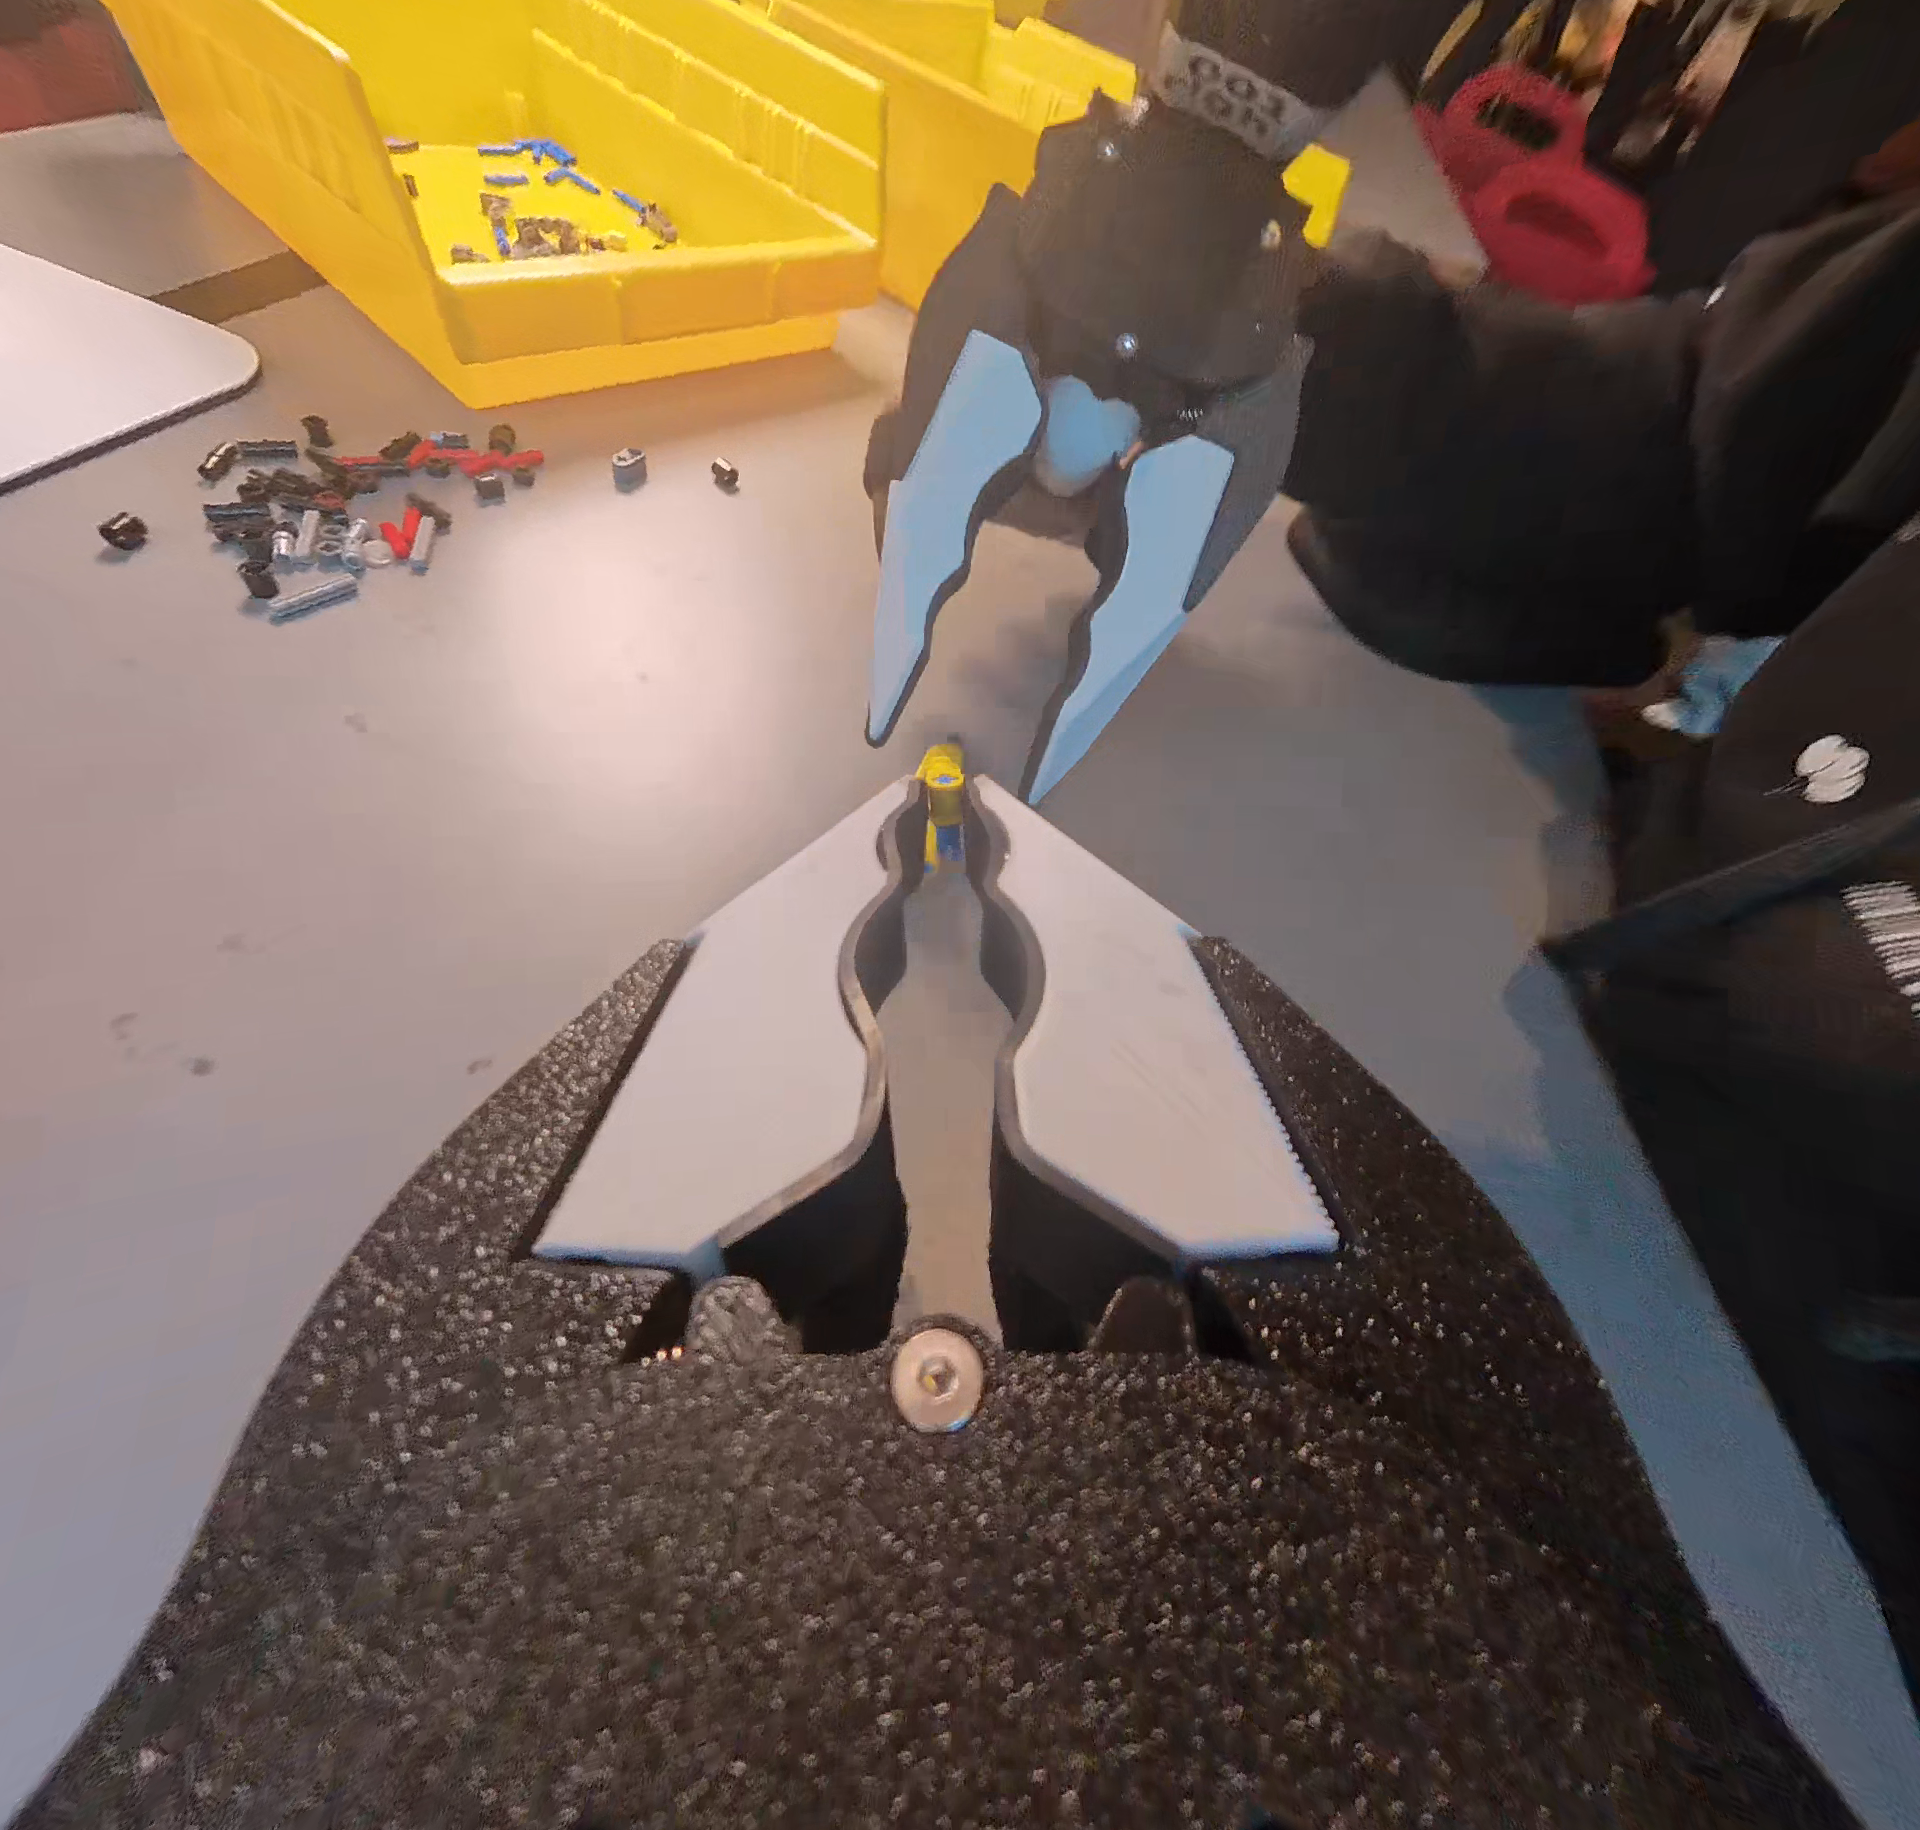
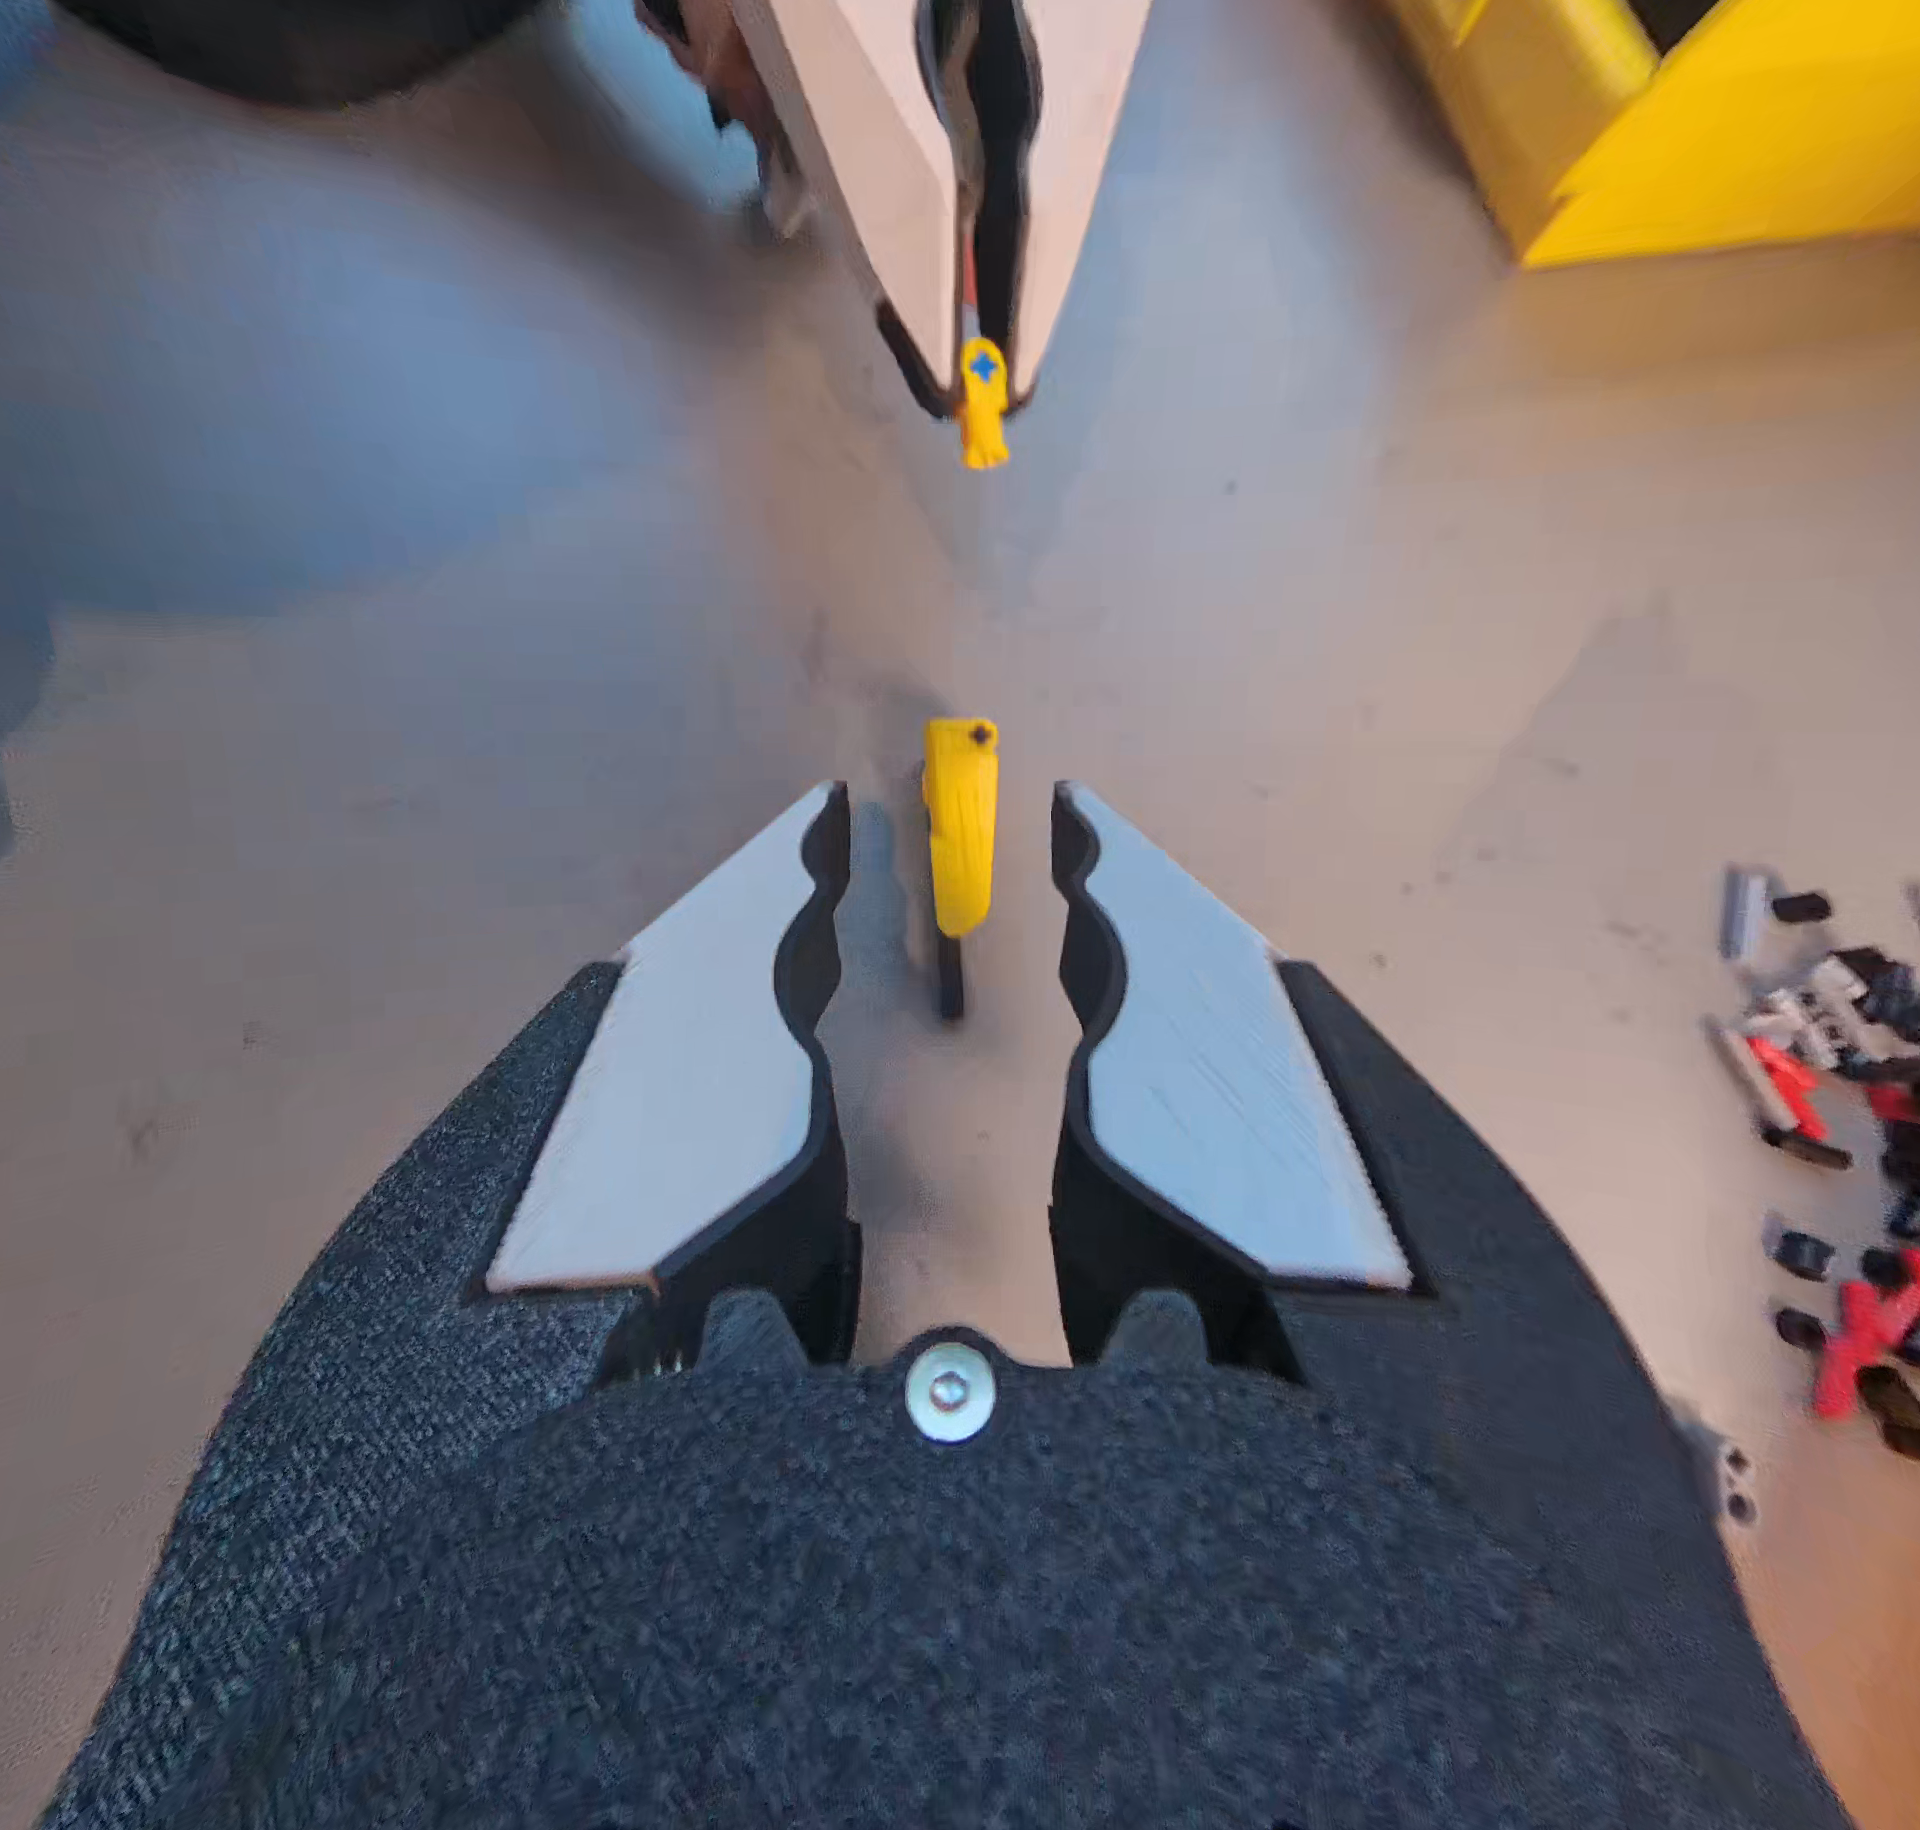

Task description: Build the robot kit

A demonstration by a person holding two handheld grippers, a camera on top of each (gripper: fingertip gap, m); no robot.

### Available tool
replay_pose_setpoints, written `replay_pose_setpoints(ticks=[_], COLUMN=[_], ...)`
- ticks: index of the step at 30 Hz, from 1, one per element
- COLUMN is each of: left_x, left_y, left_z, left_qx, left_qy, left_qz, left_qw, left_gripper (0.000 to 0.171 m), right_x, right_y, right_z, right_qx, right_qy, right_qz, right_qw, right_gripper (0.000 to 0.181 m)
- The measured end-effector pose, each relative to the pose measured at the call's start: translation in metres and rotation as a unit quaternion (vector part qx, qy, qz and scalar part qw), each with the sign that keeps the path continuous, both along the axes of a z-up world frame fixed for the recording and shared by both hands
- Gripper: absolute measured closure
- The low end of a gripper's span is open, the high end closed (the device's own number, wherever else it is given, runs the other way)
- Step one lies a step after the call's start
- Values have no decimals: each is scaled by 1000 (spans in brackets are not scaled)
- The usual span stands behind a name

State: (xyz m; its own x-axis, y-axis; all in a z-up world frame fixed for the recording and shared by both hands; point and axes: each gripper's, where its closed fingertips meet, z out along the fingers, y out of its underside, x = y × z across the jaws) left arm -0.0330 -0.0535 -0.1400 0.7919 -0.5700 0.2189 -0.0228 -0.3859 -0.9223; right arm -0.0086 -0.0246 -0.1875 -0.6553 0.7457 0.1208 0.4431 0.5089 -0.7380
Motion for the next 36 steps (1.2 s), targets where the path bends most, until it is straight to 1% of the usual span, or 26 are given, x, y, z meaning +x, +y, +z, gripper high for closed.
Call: replay_pose_setpoints(ticks=[3, 4, 5, 6, 8, 10, 13, 14, 16, 19, 22, 33, 36], left_x=[0, 2, 4, 5, 7, 8, 8, 9, 9, 10, 12, 15, 16], left_y=[-1, -2, -3, -4, -6, -6, -7, -7, -7, -6, -6, -7, -7], left_z=[-14, -18, -21, -23, -23, -17, -8, -5, -1, 1, -1, -3, -1], left_qx=[-13, -18, -22, -26, -27, -23, -15, -12, -10, -8, -11, -19, -12], left_qy=[60, 71, 76, 78, 75, 56, 26, 16, 0, -14, -14, -25, -27], left_qz=[-6, -11, -16, -21, -26, -28, -29, -29, -29, -30, -33, -36, -38], left_qw=[998, 997, 997, 996, 997, 998, 999, 999, 1000, 999, 999, 999, 999], left_gripper=[166, 166, 166, 166, 166, 166, 166, 166, 166, 166, 166, 166, 166], right_x=[-2, -3, -4, -5, -7, -9, -11, -11, -10, -9, -9, -8, -7], right_y=[1, 0, -4, -3, -5, -10, -10, -11, -12, -16, -20, -21, -22], right_z=[-20, -25, -23, -24, -22, -8, 17, 24, 31, 34, 36, 34, 36], right_qx=[11, 14, 1, 6, -2, -72, -164, -188, -208, -220, -222, -220, -238], right_qy=[-44, -55, -59, -60, -51, -32, -1, 3, 10, 12, 13, 9, 2], right_qz=[2, 4, 9, 10, 15, 10, 1, 1, 4, 9, 14, 10, 6], right_qw=[999, 998, 998, 998, 999, 997, 986, 982, 978, 975, 975, 975, 971], right_gripper=[144, 149, 162, 168, 169, 168, 168, 168, 168, 168, 168, 168, 169])
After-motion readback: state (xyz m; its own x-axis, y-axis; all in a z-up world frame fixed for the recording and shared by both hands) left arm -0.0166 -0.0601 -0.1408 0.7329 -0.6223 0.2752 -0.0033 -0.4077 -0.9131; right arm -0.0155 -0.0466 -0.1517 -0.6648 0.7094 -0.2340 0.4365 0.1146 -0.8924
